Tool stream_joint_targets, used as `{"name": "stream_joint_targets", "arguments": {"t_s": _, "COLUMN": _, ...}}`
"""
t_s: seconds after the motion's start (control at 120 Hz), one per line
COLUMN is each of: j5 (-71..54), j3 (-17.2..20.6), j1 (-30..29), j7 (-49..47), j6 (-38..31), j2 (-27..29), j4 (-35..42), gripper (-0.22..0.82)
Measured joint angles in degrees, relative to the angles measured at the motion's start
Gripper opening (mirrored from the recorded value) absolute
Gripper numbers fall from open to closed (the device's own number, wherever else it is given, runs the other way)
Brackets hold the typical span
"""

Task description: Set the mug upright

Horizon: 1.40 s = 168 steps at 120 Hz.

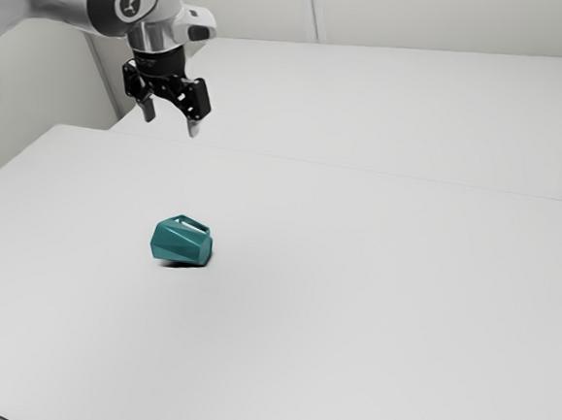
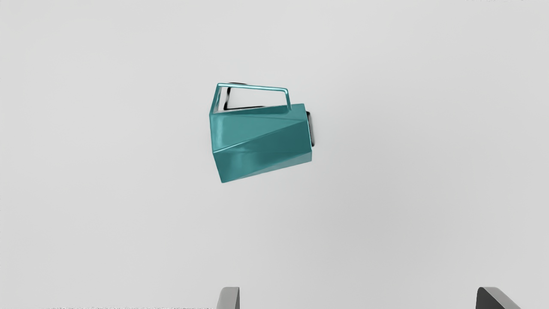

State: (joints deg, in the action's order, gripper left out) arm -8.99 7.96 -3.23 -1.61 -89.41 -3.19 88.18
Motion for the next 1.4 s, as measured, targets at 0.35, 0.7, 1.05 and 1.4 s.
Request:
{"name": "stream_joint_targets", "arguments": {"t_s": 0.35, "j5": 8.7, "j3": -9.2, "j1": -0.1, "j7": -0.3, "j6": -2.5, "j2": -0.8, "j4": 0.1, "gripper": 0.6}}
{"name": "stream_joint_targets", "arguments": {"t_s": 0.7, "j5": 23.8, "j3": -19.4, "j1": -2.0, "j7": 6.0, "j6": -11.7, "j2": 2.5, "j4": 16.0, "gripper": 0.6}}
{"name": "stream_joint_targets", "arguments": {"t_s": 1.05, "j5": 35.0, "j3": -25.6, "j1": -3.1, "j7": 18.9, "j6": -19.3, "j2": 1.8, "j4": 24.2, "gripper": 0.6}}
{"name": "stream_joint_targets", "arguments": {"t_s": 1.4, "j5": 47.0, "j3": -26.7, "j1": -3.3, "j7": 32.7, "j6": -20.7, "j2": -7.8, "j4": 24.0, "gripper": 0.6}}
